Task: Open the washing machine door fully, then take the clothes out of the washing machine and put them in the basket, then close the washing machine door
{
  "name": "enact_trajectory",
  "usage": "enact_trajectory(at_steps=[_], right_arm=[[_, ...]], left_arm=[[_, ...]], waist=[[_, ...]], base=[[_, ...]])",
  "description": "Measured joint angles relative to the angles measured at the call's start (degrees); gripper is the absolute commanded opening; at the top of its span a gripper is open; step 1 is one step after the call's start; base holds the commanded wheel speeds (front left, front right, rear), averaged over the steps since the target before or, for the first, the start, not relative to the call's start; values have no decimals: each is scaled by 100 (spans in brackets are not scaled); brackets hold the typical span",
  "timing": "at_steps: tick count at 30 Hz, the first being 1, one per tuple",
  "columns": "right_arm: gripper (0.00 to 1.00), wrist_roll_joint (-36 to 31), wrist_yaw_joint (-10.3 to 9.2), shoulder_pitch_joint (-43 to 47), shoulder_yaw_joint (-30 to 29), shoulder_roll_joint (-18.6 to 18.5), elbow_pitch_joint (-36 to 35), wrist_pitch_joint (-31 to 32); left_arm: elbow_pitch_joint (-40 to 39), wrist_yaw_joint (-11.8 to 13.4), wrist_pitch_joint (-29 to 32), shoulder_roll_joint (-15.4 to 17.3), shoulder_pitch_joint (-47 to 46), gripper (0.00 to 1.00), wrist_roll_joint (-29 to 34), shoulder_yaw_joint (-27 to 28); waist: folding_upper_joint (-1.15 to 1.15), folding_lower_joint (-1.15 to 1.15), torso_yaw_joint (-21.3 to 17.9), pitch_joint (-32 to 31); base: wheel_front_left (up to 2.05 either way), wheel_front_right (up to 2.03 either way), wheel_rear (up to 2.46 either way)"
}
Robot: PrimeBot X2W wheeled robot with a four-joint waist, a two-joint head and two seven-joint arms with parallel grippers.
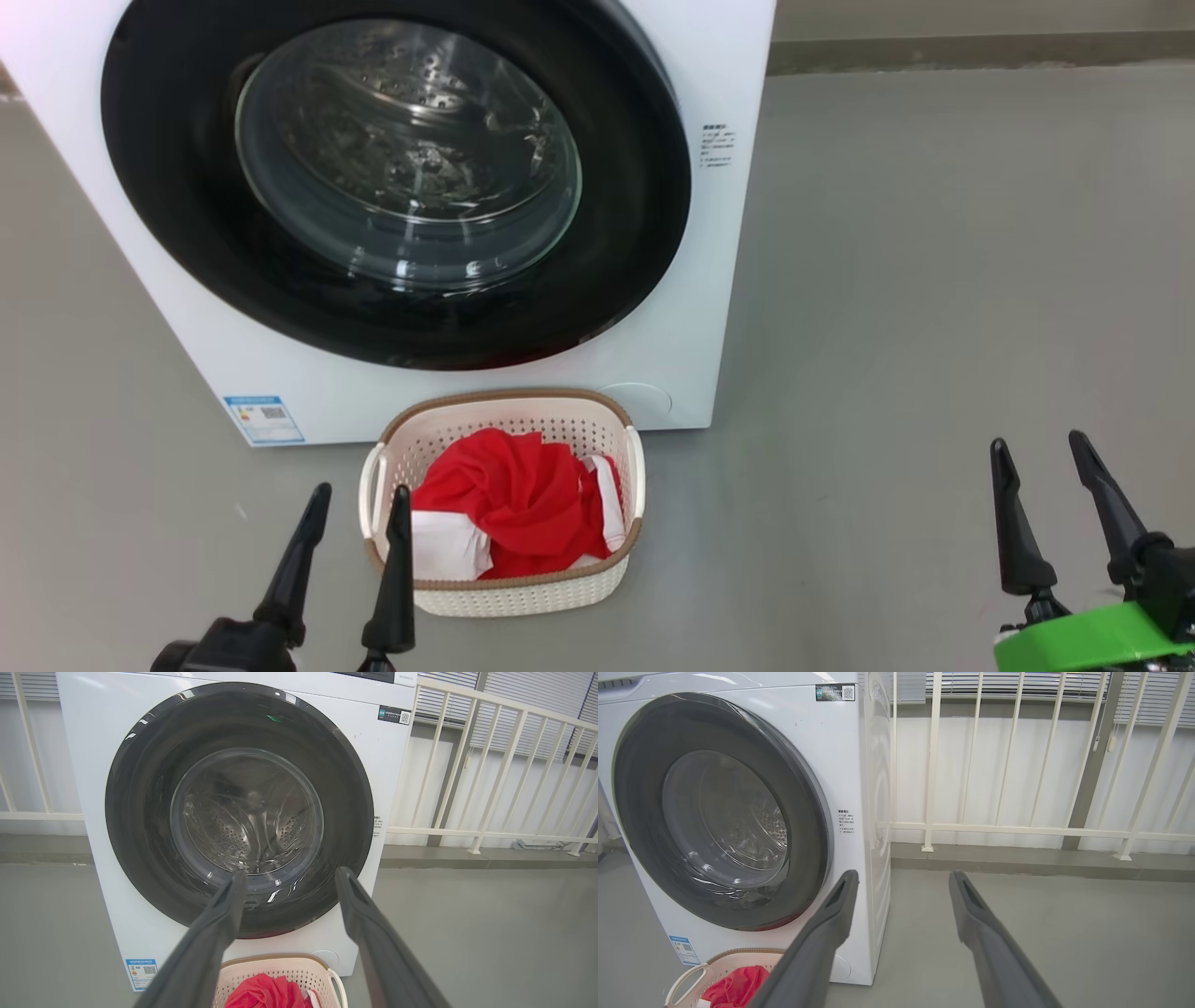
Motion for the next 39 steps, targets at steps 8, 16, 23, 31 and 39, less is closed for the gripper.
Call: enact_trajectory(at_steps=[8, 16, 23, 31, 39], right_arm=[[100, 49, 0, 326, 130, 7, -200, 0], [100, 49, 0, 370, 124, 8, -222, 0], [100, 48, 0, 442, 121, 9, -216, 0], [0, 48, 0, 443, 118, 12, -208, 0], [0, 129, 1, 581, 157, 167, 313, 69]], left_arm=[[-4, 56, 0, 1, 135, 100, 71, 16], [-3, 70, 0, 1, 169, 100, 69, 15], [3, 70, 1, 2, 215, 100, 64, 13], [-70, -16, 2, 1, 216, 0, 45, -56], [403, -11, 55, -19, 424, 0, -59, -120]], waist=[[0, 0, -133, -108], [0, 0, -149, -153], [0, 0, -133, -181], [0, 0, -94, -184], [0, 0, -88, -180]], base=[[0, 0, 0], [0, 0, 0], [0, 0, 0], [0, 0, 0], [0, 0, 0]])
